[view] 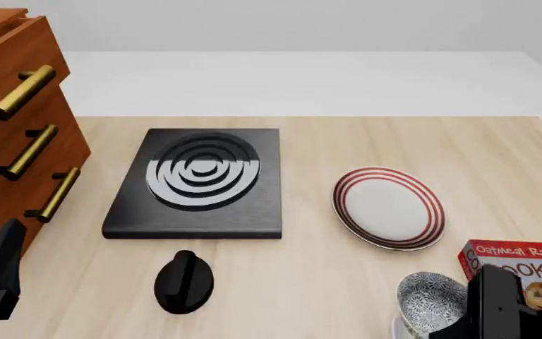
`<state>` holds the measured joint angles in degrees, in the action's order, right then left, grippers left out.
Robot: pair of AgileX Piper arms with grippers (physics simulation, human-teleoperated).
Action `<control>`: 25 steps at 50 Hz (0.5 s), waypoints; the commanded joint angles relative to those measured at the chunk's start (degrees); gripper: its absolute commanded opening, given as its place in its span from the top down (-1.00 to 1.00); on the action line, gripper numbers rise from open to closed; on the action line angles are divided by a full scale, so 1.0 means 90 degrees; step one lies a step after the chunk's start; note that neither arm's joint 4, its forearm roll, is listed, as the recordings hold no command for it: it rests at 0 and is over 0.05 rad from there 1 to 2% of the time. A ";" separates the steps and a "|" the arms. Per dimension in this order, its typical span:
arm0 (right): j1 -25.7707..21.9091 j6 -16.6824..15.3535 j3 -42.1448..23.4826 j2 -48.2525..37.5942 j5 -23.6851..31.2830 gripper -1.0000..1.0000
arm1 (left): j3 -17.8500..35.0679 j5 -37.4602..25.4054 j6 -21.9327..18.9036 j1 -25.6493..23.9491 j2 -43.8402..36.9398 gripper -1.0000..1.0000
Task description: Pick the akita bowl on the ramekin and place it on the plate.
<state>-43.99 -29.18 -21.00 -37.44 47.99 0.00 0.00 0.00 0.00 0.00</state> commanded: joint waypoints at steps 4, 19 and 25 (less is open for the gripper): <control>0.0265 -0.0414 -0.0687 0.0511 0.0807 1.00 | 0.0000 0.0000 0.0000 0.0000 0.0000 -1.00; 0.0496 -0.0821 -0.1343 0.0435 0.1025 1.00 | 0.0000 0.0000 0.0000 0.0000 0.0000 -1.00; 0.0653 -0.0949 -0.1614 0.0328 0.0990 1.00 | 0.0000 0.0000 0.0000 0.0000 0.0000 -1.00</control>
<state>-40.13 -35.43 -31.45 -33.96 56.11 0.00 0.00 0.00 0.00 0.00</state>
